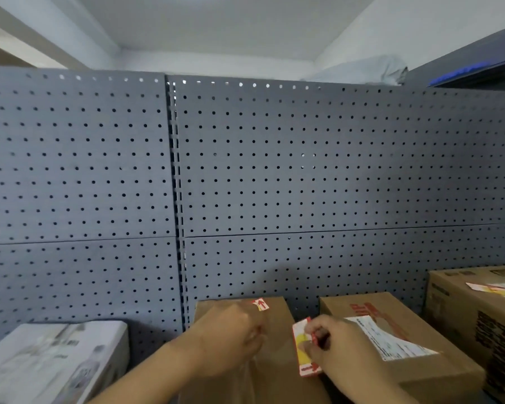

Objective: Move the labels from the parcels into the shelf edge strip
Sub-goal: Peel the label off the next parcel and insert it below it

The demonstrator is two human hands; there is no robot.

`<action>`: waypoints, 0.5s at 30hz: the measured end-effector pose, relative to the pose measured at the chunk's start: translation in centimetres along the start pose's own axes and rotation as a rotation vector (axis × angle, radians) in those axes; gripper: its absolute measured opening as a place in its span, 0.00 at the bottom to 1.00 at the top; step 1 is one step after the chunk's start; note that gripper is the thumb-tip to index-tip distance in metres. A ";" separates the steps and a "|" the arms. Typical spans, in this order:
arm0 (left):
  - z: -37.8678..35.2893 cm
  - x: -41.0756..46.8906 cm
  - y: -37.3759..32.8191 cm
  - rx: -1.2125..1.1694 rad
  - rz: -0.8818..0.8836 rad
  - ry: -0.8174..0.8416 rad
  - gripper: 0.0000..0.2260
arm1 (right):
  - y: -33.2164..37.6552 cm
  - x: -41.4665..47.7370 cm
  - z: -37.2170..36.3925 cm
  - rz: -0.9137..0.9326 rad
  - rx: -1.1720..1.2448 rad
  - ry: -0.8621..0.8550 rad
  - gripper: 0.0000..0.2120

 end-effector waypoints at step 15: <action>0.8 -2.1 0.3 -0.019 0.082 -0.110 0.07 | 2.1 0.8 0.8 0.159 0.340 -0.024 0.11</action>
Point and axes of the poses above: each hand's wrist, its own x-axis towards the middle knuckle, its own z-axis out of the back of the hand, y = z × x, the point moved 6 cm from there along x, towards the middle knuckle, and after that the axes turned 1 degree about z, right-handed, at the moved point
